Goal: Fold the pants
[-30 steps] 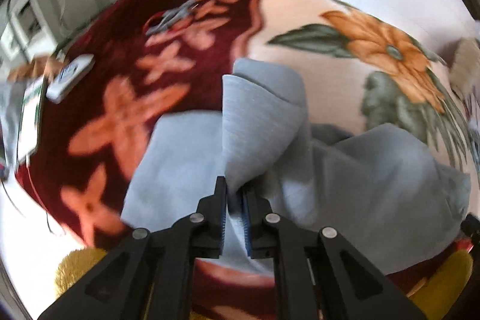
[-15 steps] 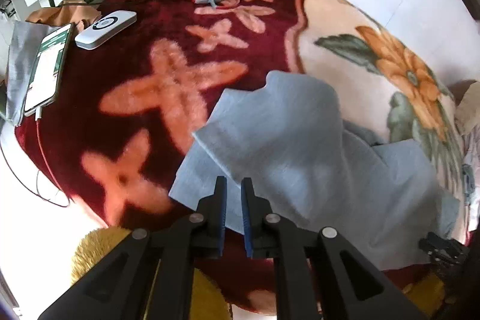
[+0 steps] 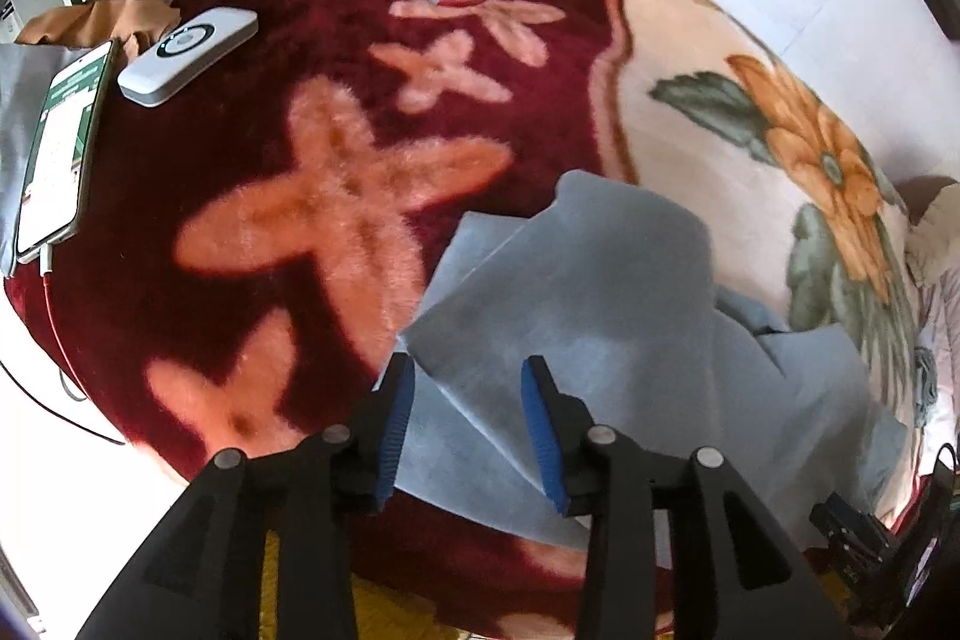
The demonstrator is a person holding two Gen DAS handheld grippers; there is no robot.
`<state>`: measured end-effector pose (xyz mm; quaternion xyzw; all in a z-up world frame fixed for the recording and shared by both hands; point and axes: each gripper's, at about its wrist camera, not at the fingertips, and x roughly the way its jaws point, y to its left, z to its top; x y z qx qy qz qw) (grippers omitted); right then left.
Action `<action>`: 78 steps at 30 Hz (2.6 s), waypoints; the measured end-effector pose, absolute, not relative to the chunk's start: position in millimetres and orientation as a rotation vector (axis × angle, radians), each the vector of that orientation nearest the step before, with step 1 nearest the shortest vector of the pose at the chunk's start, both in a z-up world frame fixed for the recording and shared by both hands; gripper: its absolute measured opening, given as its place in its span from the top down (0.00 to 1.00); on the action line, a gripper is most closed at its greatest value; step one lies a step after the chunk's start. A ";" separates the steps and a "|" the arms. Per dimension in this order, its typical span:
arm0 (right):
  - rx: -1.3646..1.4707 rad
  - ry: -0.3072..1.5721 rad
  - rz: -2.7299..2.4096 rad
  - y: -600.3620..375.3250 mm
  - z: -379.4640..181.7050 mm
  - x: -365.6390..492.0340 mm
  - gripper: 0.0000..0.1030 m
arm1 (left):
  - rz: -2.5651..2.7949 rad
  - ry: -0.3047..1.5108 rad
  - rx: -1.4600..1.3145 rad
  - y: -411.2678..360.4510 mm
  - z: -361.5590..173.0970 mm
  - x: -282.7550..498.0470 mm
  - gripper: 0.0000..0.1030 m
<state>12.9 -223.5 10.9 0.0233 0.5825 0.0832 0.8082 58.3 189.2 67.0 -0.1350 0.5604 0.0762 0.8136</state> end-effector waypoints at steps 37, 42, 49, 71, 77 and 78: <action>0.003 1.142 0.353 -194.5 73.6 90.7 0.38 | 0.186 1.136 -0.341 213.8 44.8 2.4 0.97; -0.110 1.181 0.428 -158.3 66.0 135.4 0.38 | 0.174 1.134 -0.338 213.7 42.7 1.7 0.97; -0.277 1.182 0.445 -123.1 46.6 137.0 0.76 | 0.171 1.136 -0.325 212.5 39.9 1.1 0.97; -0.318 1.037 0.289 -133.7 57.6 132.0 0.79 | 0.102 1.112 -0.287 200.5 40.2 11.9 0.96; -0.290 0.958 0.376 -138.2 98.4 74.2 0.56 | 0.110 1.105 -0.299 207.6 43.7 13.5 0.96; -0.277 0.989 0.433 -137.1 98.3 65.4 0.56 | 0.111 1.103 -0.299 208.2 43.9 13.3 0.96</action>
